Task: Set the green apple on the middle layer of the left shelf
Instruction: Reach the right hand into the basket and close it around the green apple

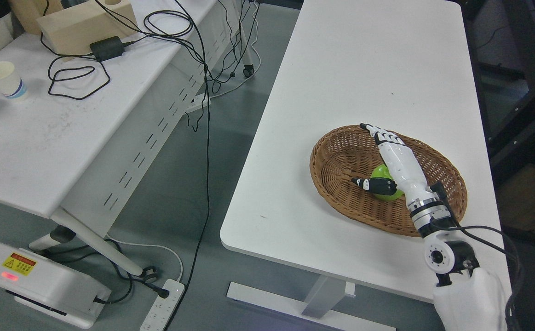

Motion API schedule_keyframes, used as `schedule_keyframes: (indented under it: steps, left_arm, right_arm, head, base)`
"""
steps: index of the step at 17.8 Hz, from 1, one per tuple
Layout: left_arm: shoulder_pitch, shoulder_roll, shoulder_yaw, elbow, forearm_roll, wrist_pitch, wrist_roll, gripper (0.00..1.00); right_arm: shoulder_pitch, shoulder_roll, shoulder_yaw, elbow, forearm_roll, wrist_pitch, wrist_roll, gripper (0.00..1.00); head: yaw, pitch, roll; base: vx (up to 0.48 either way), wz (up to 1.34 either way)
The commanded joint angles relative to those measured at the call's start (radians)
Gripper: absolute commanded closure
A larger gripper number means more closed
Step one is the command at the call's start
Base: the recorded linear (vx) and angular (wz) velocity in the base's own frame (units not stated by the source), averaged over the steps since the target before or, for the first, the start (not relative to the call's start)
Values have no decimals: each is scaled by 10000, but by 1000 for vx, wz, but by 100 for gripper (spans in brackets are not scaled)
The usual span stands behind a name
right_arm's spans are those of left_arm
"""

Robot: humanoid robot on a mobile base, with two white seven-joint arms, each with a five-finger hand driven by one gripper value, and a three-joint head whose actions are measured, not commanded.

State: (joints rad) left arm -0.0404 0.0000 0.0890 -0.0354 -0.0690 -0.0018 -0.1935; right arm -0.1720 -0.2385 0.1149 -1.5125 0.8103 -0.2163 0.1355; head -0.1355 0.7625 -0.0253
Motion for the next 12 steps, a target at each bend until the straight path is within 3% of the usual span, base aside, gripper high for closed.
schedule_keyframes:
  steps: [1, 8, 12]
  left_arm:
    - [5, 175, 0, 1, 0, 3, 2, 0]
    - [5, 175, 0, 1, 0, -12, 2, 0]
    - [5, 175, 0, 1, 0, 3, 2, 0]
  right_arm:
    - [-213, -728, 248, 1380, 119, 0, -82, 0]
    - [-91, -821, 262, 1442, 195, -45, -97, 4]
    - [2, -806, 263, 1427, 196, -92, -97, 24]
  head:
    - [0, 0, 0]
    - [0, 0, 0]
    - [0, 0, 0]
  base:
    - [0, 0]
    - [0, 0]
    - [0, 0]
